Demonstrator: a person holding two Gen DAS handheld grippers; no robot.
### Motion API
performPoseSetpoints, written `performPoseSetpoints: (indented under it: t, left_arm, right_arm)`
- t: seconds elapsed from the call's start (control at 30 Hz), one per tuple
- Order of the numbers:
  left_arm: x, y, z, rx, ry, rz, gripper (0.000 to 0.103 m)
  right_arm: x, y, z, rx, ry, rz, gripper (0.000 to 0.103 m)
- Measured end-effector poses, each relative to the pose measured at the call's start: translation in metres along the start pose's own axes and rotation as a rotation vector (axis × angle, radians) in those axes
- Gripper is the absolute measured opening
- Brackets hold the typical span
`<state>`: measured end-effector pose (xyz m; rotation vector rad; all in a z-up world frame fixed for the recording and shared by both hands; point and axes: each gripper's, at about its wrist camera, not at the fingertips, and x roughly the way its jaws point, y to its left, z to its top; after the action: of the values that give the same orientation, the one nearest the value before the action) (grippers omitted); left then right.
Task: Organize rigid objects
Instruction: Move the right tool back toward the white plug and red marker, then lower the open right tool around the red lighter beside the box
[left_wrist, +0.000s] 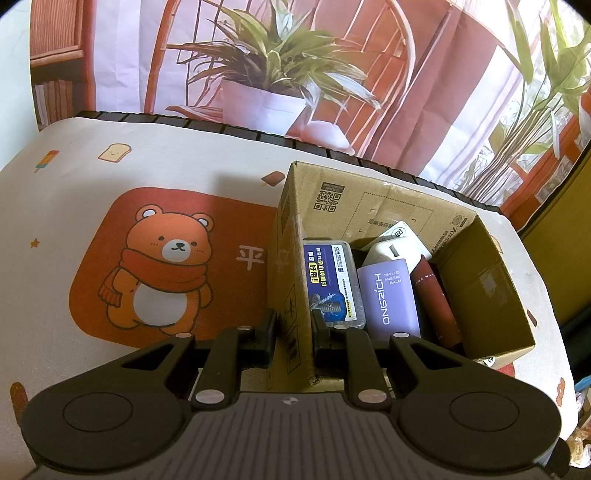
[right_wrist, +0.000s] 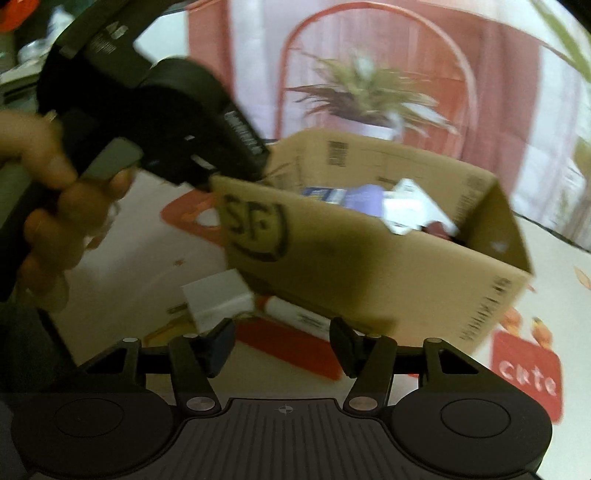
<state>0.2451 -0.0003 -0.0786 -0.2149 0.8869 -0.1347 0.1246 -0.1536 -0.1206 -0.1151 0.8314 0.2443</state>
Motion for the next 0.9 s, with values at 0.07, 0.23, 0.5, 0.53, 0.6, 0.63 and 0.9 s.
performPoseSetpoints:
  t: [0.07,0.23,0.5,0.53,0.6,0.63,0.9]
  left_arm:
    - [0.000,0.000,0.000,0.000,0.000,0.000,0.019]
    - [0.000,0.000,0.000,0.000,0.000,0.000,0.020]
    - [0.000,0.000,0.000,0.000,0.000,0.000,0.020]
    - [0.000,0.000,0.000,0.000,0.000,0.000,0.020]
    - [0.000,0.000,0.000,-0.001,0.000,0.000,0.020]
    - [0.000,0.000,0.000,-0.001,0.000,0.000,0.019]
    - [0.000,0.000,0.000,0.000,0.000,-0.001,0.020]
  right_arm:
    - [0.005,0.002,0.002,-0.026,0.009,0.020,0.053]
    - [0.018,0.004,0.003,-0.091,0.046,0.065,0.054]
    - [0.017,0.002,0.005,-0.110,0.084,0.052,0.046]
    - [0.016,0.000,0.006,-0.098,0.092,0.051,0.044]
    - [0.015,-0.006,0.008,-0.067,0.108,0.047,0.043]
    - [0.014,-0.009,0.008,-0.055,0.113,0.043,0.043]
    - [0.006,-0.019,0.007,0.019,0.156,0.016,0.043]
